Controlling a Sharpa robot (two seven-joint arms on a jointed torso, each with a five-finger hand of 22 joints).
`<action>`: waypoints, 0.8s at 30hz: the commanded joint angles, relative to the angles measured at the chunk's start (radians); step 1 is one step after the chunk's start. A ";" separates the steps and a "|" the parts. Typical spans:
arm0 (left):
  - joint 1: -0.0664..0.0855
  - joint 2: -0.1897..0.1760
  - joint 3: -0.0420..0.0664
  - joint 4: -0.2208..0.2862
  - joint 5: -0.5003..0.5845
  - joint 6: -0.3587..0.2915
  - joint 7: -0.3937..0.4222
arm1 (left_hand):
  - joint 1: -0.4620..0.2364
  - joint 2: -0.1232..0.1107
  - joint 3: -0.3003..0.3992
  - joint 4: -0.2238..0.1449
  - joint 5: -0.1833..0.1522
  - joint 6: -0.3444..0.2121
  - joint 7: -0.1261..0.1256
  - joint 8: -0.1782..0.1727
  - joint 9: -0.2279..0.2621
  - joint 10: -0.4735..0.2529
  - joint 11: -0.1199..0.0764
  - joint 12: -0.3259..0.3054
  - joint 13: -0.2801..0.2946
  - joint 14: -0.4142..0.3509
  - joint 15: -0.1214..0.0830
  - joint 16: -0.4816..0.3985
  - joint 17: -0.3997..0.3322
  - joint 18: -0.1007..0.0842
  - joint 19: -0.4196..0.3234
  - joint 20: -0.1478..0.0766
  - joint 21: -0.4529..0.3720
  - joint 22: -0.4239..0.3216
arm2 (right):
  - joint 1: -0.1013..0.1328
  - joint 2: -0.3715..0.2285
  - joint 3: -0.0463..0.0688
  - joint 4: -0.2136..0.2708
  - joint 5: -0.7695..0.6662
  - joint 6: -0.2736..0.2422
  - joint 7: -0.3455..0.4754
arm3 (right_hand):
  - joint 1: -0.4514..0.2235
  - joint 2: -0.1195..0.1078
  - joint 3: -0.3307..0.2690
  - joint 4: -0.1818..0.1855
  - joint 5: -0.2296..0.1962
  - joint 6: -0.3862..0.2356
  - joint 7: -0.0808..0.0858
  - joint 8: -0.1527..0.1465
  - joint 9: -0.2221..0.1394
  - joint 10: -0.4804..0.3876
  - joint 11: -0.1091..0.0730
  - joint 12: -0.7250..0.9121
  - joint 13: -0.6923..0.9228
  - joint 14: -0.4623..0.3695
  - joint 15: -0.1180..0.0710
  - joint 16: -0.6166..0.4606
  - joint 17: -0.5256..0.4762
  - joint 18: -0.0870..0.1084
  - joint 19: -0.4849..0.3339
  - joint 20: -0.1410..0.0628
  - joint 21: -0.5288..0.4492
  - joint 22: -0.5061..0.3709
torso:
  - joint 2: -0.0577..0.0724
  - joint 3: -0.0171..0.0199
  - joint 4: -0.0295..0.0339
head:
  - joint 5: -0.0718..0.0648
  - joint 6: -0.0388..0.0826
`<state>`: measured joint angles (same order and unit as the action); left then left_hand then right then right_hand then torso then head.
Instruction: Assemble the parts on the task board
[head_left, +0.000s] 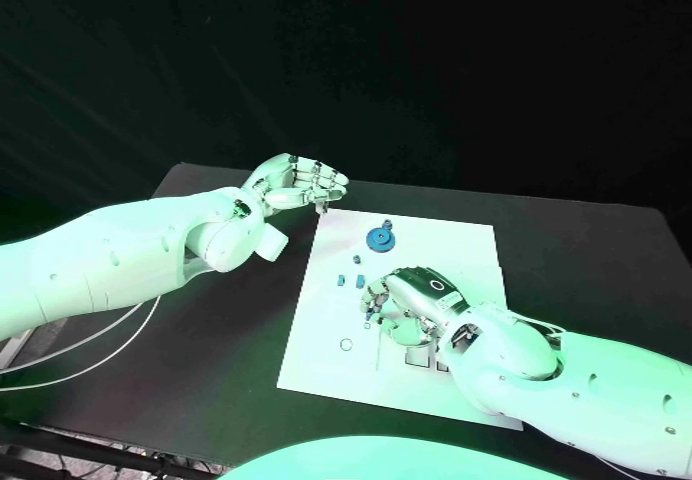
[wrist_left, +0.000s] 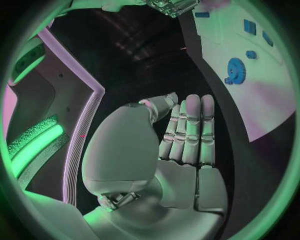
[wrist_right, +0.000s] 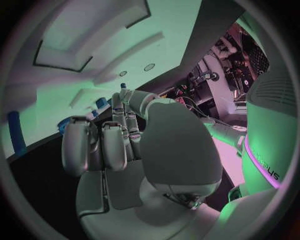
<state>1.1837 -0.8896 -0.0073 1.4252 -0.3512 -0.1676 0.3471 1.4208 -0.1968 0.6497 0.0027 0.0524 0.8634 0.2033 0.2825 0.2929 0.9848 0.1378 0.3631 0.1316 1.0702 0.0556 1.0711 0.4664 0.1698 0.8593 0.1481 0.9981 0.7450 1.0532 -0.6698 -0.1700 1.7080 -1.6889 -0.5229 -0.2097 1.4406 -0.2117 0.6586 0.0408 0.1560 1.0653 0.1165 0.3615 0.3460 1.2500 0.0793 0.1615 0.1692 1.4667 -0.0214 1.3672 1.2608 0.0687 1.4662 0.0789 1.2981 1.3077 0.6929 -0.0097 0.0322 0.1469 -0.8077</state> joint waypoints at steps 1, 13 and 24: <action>0.001 0.003 0.001 0.001 0.007 0.013 0.009 | -0.003 0.008 -0.004 0.001 0.005 -0.005 0.005 -0.002 -0.001 -0.007 0.000 0.001 -0.002 0.001 0.000 -0.003 -0.001 0.015 0.006 0.003 0.002 0.000 | -0.003 0.003 -0.001 -0.002 -0.016 0.006 0.004 | -0.004 0.006 0.001 -0.007 0.004 0.007 0.003 0.001 0.001 0.040 -0.033 -0.001 0.001 0.041 -0.008 -0.004 -0.001 -0.016 0.004 -0.005 -0.001 0.195 | 0.000 0.0001 -0.0003 | 0.002 -0.002; 0.001 0.002 0.001 0.000 0.007 0.015 0.007 | -0.003 0.008 -0.004 0.001 0.005 -0.005 0.005 -0.002 -0.001 -0.007 0.000 0.001 -0.002 0.001 0.000 -0.003 -0.001 0.015 0.006 0.003 0.002 0.000 | -0.009 0.006 -0.003 -0.003 -0.015 0.015 0.004 | -0.007 0.006 0.002 -0.009 0.001 0.007 0.004 0.000 0.002 0.040 -0.033 -0.003 0.000 0.041 -0.008 -0.002 0.001 -0.016 0.004 -0.005 -0.001 0.195 | 0.000 0.0005 -0.0004 | 0.003 -0.006; 0.001 0.003 0.001 -0.001 0.007 0.016 0.006 | -0.003 0.008 -0.004 0.001 0.005 -0.005 0.005 -0.002 -0.001 -0.007 0.000 0.001 -0.002 0.001 0.000 -0.003 -0.001 0.015 0.006 0.003 0.002 0.000 | -0.011 0.009 -0.004 -0.005 -0.015 0.022 0.003 | -0.007 0.006 0.002 -0.009 0.001 0.007 0.004 0.000 0.002 0.040 -0.033 -0.003 0.000 0.041 -0.008 -0.002 0.001 -0.016 0.004 -0.005 -0.001 0.195 | 0.000 0.0001 -0.0004 | 0.002 -0.007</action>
<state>1.1837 -0.8888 -0.0074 1.4231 -0.3505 -0.1665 0.3455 1.4208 -0.1968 0.6498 0.0027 0.0524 0.8634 0.2032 0.2825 0.2929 0.9848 0.1378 0.3630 0.1308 1.0702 0.0556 1.0711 0.4666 0.1698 0.8593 0.1481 0.9981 0.7449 1.0437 -0.6627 -0.1739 1.7028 -1.6915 -0.5174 -0.2104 1.4381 -0.2094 0.6610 0.0383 0.1569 1.0674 0.1186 0.3576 0.3464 1.2581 0.0733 0.1558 0.1689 1.4667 -0.0214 1.3672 1.2608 0.0687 1.4662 0.0789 1.2981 1.3074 0.6929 -0.0092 0.0315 0.1492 -0.8145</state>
